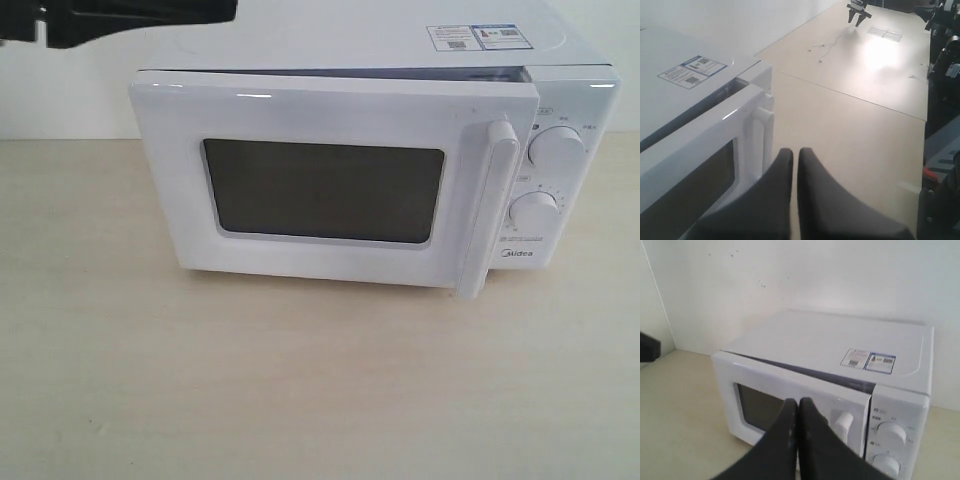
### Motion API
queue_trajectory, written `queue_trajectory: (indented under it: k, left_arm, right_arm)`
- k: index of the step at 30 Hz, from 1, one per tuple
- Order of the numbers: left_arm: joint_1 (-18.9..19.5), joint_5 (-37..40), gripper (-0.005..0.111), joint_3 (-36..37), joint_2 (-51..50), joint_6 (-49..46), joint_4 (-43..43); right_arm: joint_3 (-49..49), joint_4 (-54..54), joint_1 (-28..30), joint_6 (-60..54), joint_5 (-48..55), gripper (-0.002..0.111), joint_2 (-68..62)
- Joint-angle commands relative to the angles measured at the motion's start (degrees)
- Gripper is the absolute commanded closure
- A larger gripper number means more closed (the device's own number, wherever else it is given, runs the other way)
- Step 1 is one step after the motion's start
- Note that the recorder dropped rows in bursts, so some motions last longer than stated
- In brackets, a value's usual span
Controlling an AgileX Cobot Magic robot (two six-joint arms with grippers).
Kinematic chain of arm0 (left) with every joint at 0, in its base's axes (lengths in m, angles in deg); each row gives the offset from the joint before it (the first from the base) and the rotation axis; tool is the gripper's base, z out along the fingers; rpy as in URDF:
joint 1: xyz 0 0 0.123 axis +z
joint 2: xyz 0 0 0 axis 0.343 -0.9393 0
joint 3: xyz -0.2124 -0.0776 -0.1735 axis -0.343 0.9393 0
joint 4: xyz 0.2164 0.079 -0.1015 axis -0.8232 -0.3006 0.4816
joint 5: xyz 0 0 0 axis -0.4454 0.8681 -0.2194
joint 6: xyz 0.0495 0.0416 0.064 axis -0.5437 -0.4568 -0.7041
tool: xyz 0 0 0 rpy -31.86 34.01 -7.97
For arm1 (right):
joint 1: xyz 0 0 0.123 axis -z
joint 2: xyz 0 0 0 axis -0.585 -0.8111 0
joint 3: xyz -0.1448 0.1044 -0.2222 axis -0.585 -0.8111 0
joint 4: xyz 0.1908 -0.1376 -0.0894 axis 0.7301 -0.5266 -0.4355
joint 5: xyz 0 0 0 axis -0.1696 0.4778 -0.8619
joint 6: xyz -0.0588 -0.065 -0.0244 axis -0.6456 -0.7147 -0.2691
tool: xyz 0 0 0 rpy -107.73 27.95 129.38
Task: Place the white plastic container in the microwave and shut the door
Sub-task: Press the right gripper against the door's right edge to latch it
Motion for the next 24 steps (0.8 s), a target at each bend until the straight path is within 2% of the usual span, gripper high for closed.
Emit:
queue_trajectory:
  k: [1,4,6,11,19,21,24]
  left_arm:
    - [-0.3,0.8,0.102,-0.4,4.2,2.7,-2.5]
    - [-0.3,0.8,0.102,-0.4,6.2,3.0,-3.1]
    - [-0.3,0.7,0.102,-0.4,7.5,3.0,-3.1]
    - [-0.3,0.7,0.102,-0.4,10.0,5.3,-3.0]
    - [-0.3,0.5,0.102,-0.4,11.5,5.3,-2.6]
    - [-0.3,0.7,0.102,0.0,11.5,5.5,-2.6]
    - [-0.3,1.1,0.102,0.0,11.5,7.1,-2.6]
  right_arm:
    - [13.1,-5.5,0.2,4.3,7.8,0.108,-10.9]
    - [17.8,-4.0,0.2,7.0,14.1,0.108,-17.4]
    - [16.4,1.4,0.2,6.1,11.2,0.108,-19.2]
    - [4.4,17.3,0.2,-5.6,-1.0,0.108,-16.8]
    - [-12.5,24.2,-0.1,-11.5,-11.0,0.108,-19.6]
    - [-14.3,29.2,-2.0,-16.8,-11.5,0.108,-19.7]
    - [-16.8,34.2,-6.9,-18.7,-17.7,0.108,-19.7]
